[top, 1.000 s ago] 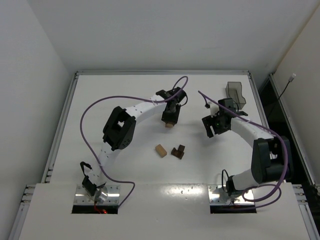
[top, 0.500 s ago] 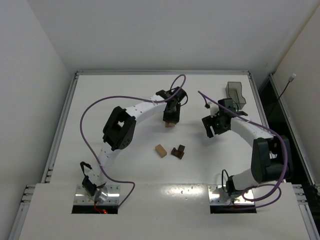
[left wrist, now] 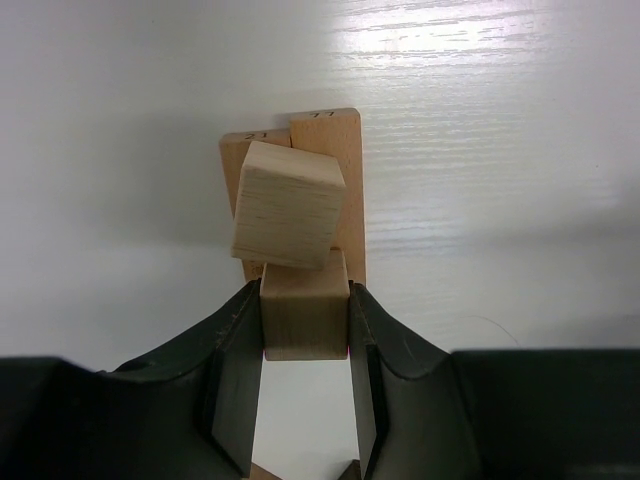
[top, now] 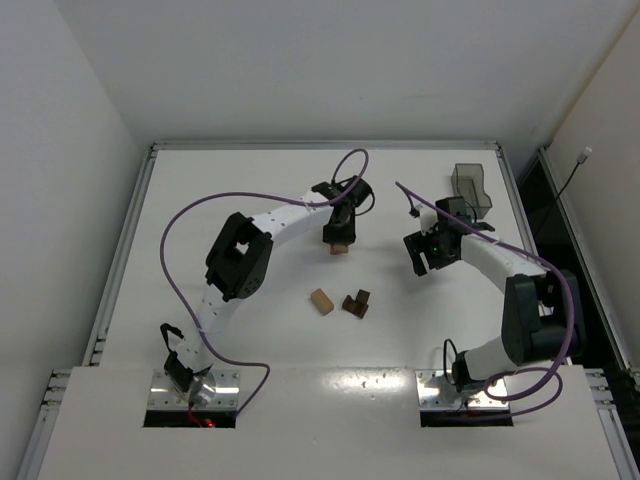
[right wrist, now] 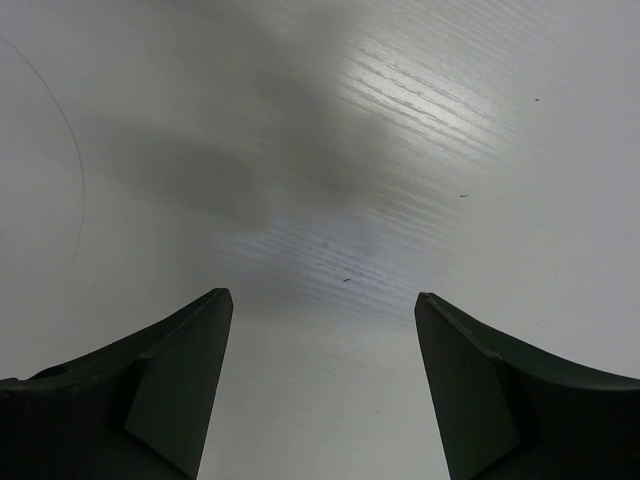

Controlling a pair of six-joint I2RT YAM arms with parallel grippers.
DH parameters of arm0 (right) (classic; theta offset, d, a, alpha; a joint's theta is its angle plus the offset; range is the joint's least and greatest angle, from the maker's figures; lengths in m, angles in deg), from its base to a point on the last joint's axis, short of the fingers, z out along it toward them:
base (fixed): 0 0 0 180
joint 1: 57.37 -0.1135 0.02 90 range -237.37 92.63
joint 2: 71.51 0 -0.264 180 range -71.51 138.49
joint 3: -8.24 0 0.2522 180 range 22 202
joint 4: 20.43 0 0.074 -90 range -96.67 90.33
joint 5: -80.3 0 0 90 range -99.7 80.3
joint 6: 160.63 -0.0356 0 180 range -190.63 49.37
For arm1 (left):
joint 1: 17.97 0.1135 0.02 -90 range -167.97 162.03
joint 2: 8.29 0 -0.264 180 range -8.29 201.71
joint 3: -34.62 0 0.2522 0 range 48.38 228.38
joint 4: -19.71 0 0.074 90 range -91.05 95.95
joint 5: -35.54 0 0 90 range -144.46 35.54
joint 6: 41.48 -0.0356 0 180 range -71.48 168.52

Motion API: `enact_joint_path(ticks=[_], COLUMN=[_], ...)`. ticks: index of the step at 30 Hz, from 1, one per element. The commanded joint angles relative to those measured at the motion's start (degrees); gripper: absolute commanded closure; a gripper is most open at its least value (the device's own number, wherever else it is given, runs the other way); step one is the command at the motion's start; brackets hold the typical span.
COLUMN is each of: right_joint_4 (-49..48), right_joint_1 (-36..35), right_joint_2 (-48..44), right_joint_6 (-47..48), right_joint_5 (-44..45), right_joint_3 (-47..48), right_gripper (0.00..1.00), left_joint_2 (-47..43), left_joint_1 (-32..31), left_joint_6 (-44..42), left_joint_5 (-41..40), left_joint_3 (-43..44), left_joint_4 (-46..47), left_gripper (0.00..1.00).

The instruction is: Build the wood block tower

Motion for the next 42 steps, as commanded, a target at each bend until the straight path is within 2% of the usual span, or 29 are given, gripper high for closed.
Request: enact_joint_path(ticks=[1, 8, 10, 12, 13, 20, 22, 27, 32, 37, 41, 42], right_joint_4=[-1.35, -1.35, -1.35, -1.35, -1.35, -1.35, -1.35, -1.35, -1.87, -0.3, 1.9, 3.47], right_joint_1=[0.33, 0.33, 0.33, 0.33, 0.33, 0.33, 0.33, 0.33, -0.19, -0.19, -2.47, -5.18], right_joint_2=[0.13, 0.13, 0.13, 0.13, 0.13, 0.66, 0.66, 0.66, -3.72, -6.55, -8.83, -9.35], right_joint_6=[-0.45, -0.45, -0.45, -0.45, -0.45, -0.45, -0.45, -0.45, 2.7, 5.96, 10.78, 13.23], right_joint_5=[-0.64, -1.17, -1.17, -1.17, -1.17, -1.17, -1.17, -1.87, -5.38, -10.2, -16.02, -17.5], right_joint_3=[2.04, 2.04, 2.04, 2.04, 2.04, 2.04, 2.04, 2.04, -0.5, -1.74, -1.13, -0.6], right_gripper=[0.29, 0.29, 0.29, 0.29, 0.29, 0.29, 0.29, 0.3, 0.29, 0.26, 0.23, 0.22], left_joint_2=[-2.88, -1.83, -1.82, -1.82, -1.82, -1.29, -1.29, -1.91, -9.71, -21.49, -28.18, -29.23], left_joint_1=[0.67, 0.67, 0.67, 0.67, 0.67, 0.67, 0.67, 0.67, 0.67, 0.67, 2.94, 5.83], left_joint_6=[1.3, 0.6, 0.6, 0.07, -0.54, -0.55, -0.55, -1.6, -4.68, -8.11, -7.94, -7.41], left_joint_5=[-1.9, -1.38, -0.84, 0.56, 0.56, 0.56, 0.56, -0.05, 2.75, 9.17, 6.37, 6.36], left_joint_3=[-0.3, 0.75, 0.75, 0.75, 0.75, 0.75, 0.75, 0.23, -2.3, -8.99, -10.14, -11.45], left_joint_4=[1.26, 1.87, 1.87, 2.49, 2.49, 2.49, 2.49, 2.49, 5.38, 14.33, 12.95, 12.95], left_gripper=[1.0, 1.0, 0.93, 0.83, 0.73, 0.46, 0.43, 0.41, 0.39, 0.19, 0.16, 0.14])
